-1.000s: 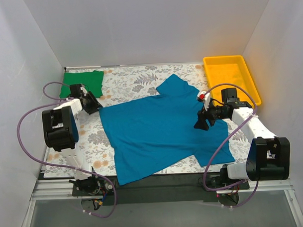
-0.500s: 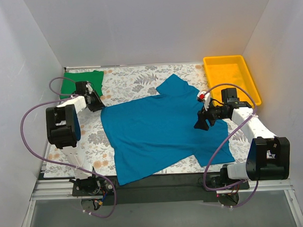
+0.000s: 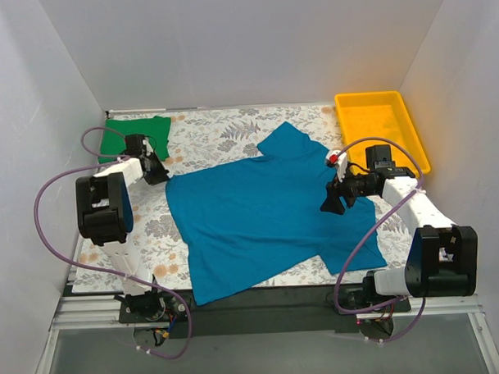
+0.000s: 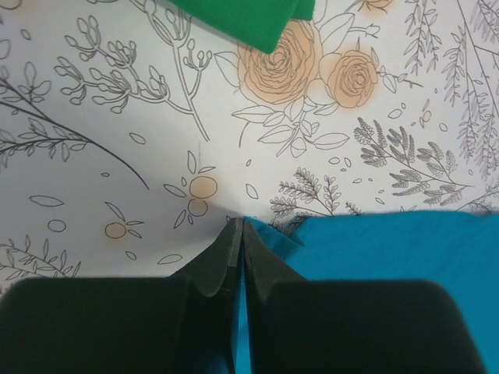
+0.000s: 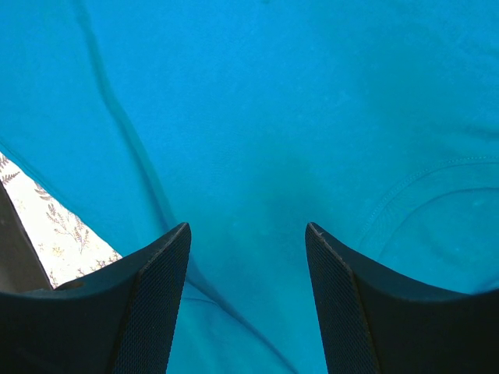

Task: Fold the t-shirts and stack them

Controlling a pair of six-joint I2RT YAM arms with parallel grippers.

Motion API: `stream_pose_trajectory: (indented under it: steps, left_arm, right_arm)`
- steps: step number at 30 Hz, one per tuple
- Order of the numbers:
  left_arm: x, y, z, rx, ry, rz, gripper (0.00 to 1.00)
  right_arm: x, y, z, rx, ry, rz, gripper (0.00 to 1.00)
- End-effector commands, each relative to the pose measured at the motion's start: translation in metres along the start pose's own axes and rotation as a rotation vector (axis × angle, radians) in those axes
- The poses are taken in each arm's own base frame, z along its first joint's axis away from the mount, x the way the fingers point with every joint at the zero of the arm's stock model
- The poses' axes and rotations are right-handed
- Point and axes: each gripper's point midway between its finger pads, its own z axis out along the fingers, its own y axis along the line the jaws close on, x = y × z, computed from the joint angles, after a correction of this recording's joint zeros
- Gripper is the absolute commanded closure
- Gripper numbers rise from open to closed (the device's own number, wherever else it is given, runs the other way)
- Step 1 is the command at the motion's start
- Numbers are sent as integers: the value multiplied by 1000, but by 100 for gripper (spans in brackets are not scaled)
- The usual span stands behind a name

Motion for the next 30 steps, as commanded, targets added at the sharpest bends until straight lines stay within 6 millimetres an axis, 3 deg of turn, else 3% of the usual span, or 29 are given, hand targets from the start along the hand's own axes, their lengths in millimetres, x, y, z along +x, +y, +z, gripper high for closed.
stream_pose_trajectory:
  steps: [1, 4, 9, 13, 21, 30]
  left_arm:
    - [-9, 14, -20, -97, -61, 10, 100]
    - [-18, 12, -31, -94, -114, 8, 100]
    - [-21, 9, -42, -82, -146, 2, 65]
    - [-16, 7, -43, -63, -134, 2, 53]
    - [7, 6, -25, -16, -23, 2, 52]
    - [19, 3, -8, 27, 68, 23, 67]
  right_arm:
    - [-1, -1, 0, 0, -13, -3, 32]
    - [-2, -1, 0, -1, -14, -3, 32]
    - [-1, -1, 0, -2, -12, 0, 32]
    - [-1, -1, 0, -1, -13, -1, 33]
    - [-1, -1, 0, -1, -13, -1, 32]
    - [-1, -2, -1, 3, -14, 2, 32]
